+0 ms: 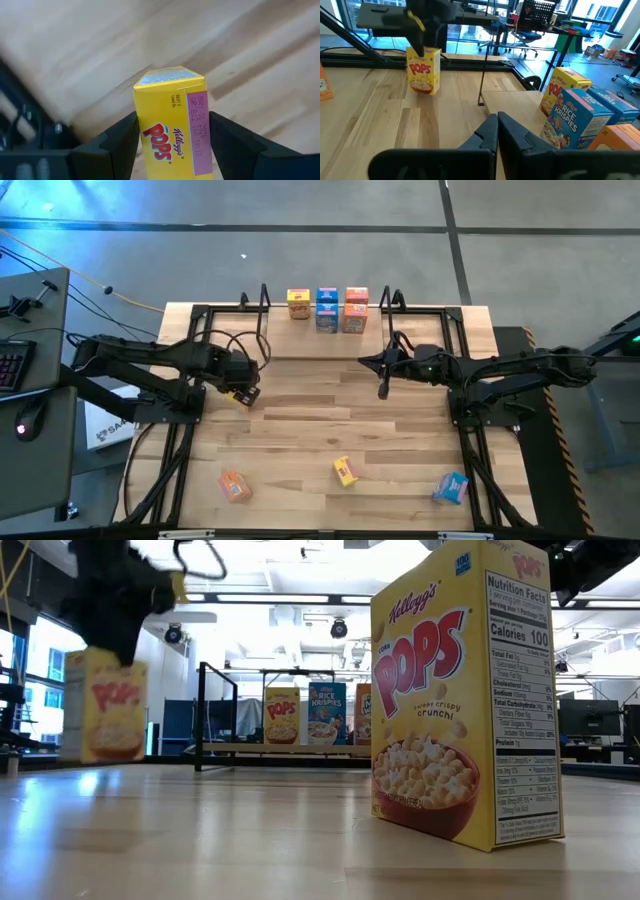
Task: Stack cereal on shelf
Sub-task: Put the top yellow cereal box on the shelf aligned with the other yellow cereal box
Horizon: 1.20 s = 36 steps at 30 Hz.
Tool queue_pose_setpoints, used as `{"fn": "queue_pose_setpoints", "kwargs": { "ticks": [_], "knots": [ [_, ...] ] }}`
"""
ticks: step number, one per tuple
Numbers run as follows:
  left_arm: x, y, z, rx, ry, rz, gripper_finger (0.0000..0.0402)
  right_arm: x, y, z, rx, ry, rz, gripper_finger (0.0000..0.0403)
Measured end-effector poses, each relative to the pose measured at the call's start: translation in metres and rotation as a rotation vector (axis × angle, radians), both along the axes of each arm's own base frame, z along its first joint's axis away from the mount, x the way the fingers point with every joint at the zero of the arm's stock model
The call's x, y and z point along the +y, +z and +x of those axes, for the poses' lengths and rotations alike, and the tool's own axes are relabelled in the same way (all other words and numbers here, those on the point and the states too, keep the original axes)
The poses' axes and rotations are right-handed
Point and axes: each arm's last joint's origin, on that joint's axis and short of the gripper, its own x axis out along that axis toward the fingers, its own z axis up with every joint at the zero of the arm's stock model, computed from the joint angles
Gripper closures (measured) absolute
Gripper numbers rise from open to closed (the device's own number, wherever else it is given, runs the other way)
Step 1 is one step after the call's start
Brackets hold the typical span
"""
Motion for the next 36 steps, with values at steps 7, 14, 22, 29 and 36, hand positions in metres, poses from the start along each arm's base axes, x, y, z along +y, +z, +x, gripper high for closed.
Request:
{"fn": "queue_pose_setpoints", "kwargs": {
  "ticks": [7,14,22,29,36],
  "knots": [
    [0.001,0.057,0.013,-0.186,-0.238,0.104,0.019,0.0,0.001,0.0,-0.009,0.007,0.004,0.0403],
    [0.013,0.112,0.03,-0.308,-0.422,0.239,0.019,0.001,0.002,0.0,-0.017,0.022,0.006,0.0403],
    [0.051,0.143,0.067,-0.27,-0.704,0.327,0.0191,0.001,0.002,0.001,-0.017,0.036,0.008,0.0403],
    [0.095,0.117,0.101,-0.083,-0.873,0.34,0.0191,0.001,0.001,0.001,-0.015,0.046,0.006,0.0403],
    [0.138,0.083,0.131,0.006,-0.948,0.383,0.0191,0.001,0.001,0.0,-0.006,0.047,0.004,0.0403]
  ]
}}
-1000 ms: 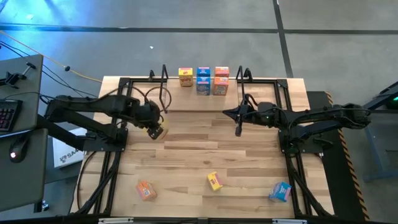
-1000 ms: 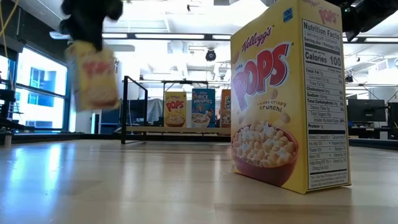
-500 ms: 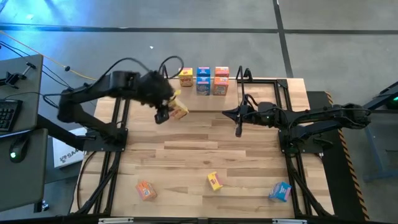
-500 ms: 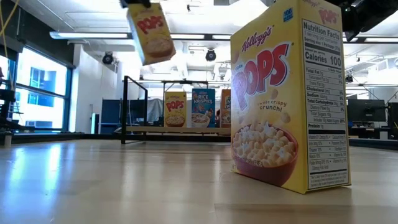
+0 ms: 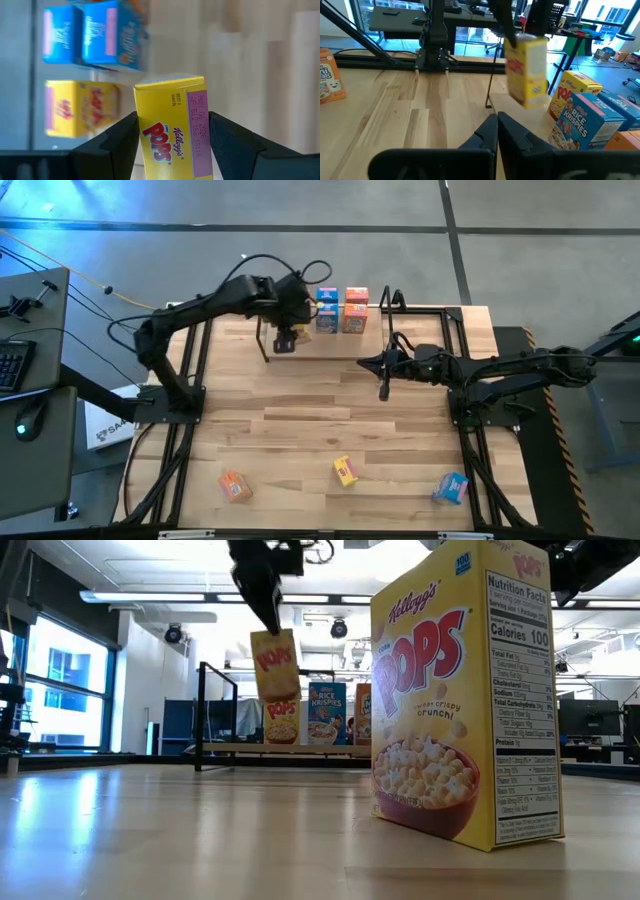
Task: Stack cereal on shelf
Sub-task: Put the top yellow cereal box on the shelf aligned with the other yellow cereal box
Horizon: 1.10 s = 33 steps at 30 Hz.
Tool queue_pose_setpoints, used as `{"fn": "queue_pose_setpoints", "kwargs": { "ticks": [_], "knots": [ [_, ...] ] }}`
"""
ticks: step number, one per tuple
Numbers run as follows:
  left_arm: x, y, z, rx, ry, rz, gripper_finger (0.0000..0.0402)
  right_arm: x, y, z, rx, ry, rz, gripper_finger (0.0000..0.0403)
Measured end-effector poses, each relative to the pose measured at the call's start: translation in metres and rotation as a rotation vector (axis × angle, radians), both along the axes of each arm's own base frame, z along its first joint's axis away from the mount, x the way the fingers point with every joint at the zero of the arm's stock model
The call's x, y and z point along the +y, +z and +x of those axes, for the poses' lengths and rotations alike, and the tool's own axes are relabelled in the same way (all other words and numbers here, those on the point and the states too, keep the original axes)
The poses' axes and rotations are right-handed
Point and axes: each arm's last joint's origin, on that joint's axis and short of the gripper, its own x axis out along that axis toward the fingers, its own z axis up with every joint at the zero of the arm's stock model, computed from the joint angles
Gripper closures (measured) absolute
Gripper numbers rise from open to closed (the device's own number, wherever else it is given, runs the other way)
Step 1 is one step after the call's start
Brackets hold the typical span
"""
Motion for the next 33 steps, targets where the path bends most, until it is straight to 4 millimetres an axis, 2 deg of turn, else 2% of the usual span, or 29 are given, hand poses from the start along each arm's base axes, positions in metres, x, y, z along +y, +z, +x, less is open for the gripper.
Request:
{"fn": "queue_pose_setpoints", "kwargs": {
  "ticks": [5,12,18,33],
  "knots": [
    [0.025,-0.017,0.008,0.038,-0.002,0.042,0.0191,0.0,0.0,0.0,0.0,0.001,0.0,0.0403],
    [0.044,-0.035,0.012,0.098,-0.008,0.044,0.0191,0.001,0.0,0.0,0.0,0.024,0.003,0.0403],
    [0.049,-0.046,0.017,0.126,-0.032,0.043,0.019,0.001,0.0,0.0,0.0,0.023,0.003,0.0403],
    [0.054,-0.045,0.017,0.121,-0.047,0.069,0.019,0.001,0.0,0.0,0.0,0.023,0.003,0.0403]
  ]
}}
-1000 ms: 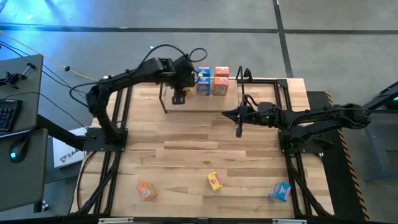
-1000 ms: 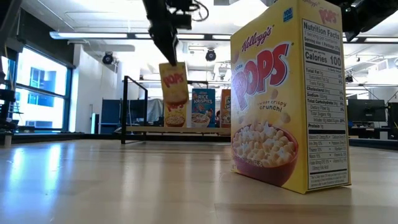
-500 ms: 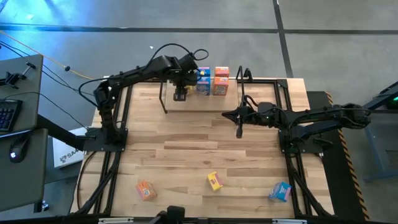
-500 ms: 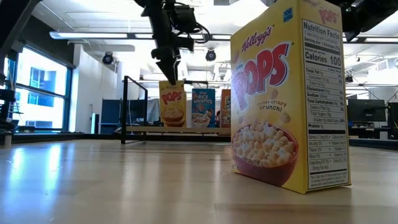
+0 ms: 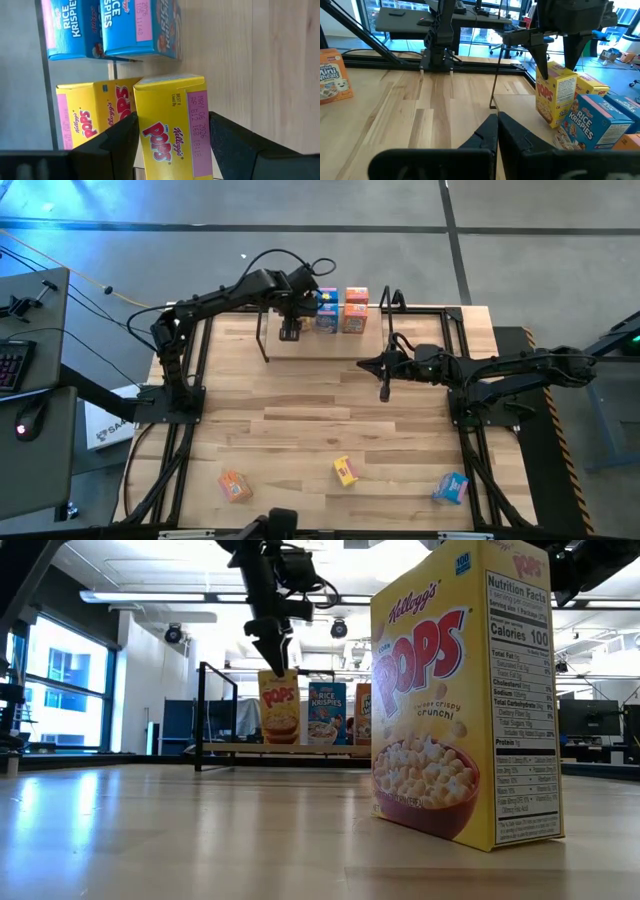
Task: Stack cereal on shelf
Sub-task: Put the top yellow cereal box on the shelf aligned with the other yellow cereal box
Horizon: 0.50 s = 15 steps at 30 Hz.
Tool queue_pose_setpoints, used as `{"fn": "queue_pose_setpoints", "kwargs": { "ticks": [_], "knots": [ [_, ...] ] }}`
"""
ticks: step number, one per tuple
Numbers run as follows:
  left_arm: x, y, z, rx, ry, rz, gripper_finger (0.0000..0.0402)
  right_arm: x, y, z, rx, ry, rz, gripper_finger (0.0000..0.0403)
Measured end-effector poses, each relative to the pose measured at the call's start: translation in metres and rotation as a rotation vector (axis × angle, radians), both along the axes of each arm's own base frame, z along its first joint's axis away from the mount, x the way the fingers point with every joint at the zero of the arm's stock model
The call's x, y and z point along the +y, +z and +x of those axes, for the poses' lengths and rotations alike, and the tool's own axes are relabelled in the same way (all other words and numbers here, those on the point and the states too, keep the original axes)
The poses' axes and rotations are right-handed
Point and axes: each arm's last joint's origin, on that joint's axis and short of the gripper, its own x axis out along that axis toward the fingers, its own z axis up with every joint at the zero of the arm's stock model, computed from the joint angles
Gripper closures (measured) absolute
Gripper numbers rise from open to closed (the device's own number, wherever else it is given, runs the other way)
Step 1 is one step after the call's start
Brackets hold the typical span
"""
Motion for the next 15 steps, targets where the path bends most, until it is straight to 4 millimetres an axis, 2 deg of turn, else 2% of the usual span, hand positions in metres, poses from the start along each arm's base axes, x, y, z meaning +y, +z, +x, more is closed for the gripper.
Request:
{"fn": "queue_pose_setpoints", "kwargs": {
  "ticks": [15],
  "knots": [
    [0.0088,-0.0002,-0.0058,-0.01,0.056,-0.018,0.019,0.0,0.0,0.0,0.0,0.002,0.0,0.0403]
  ]
}}
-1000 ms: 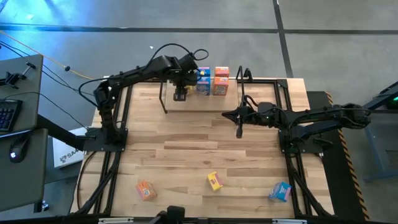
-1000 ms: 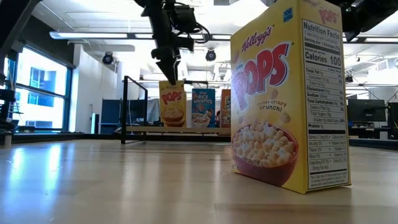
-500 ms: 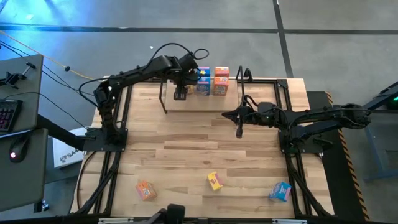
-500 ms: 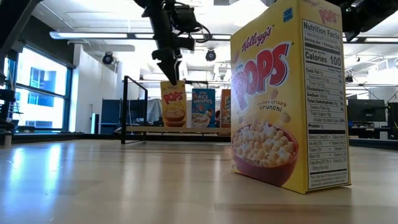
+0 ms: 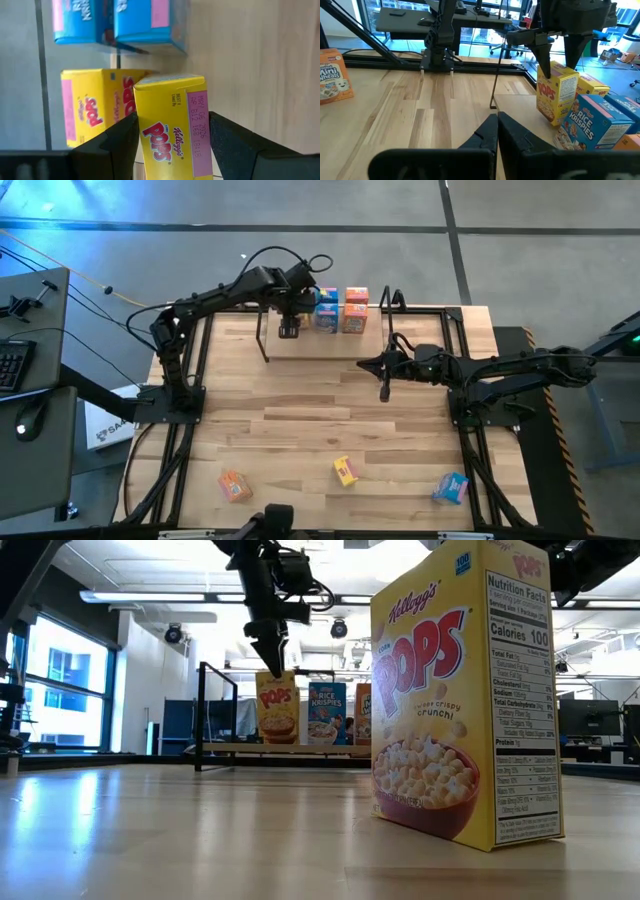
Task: Stack cereal on shelf
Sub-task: Put the top yellow cereal box on the shelf aligned with the other yellow cereal box
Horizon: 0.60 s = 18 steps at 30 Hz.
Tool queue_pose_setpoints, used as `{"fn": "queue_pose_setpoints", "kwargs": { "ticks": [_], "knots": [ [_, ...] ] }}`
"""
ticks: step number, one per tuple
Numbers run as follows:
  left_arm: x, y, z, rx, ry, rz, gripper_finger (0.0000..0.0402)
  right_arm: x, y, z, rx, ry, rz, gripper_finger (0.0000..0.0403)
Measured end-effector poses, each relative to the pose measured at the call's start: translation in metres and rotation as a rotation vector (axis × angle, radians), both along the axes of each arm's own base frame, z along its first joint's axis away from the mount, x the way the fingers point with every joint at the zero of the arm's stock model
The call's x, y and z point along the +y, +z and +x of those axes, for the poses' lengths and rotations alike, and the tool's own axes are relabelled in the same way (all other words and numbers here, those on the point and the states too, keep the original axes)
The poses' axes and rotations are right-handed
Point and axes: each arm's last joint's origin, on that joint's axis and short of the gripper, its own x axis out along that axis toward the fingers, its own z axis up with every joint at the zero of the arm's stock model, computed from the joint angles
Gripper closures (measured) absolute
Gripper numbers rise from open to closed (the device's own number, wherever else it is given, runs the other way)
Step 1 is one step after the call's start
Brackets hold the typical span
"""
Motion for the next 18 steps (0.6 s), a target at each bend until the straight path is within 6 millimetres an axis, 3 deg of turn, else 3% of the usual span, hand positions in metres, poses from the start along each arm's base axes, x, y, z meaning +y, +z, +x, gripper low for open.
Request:
{"fn": "queue_pose_setpoints", "kwargs": {
  "ticks": [18],
  "knots": [
    [-0.0008,0.0003,0.0016,-0.039,0.009,-0.038,0.019,0.0001,0.0,0.0,0.0,0.001,0.0,0.0403]
  ]
}}
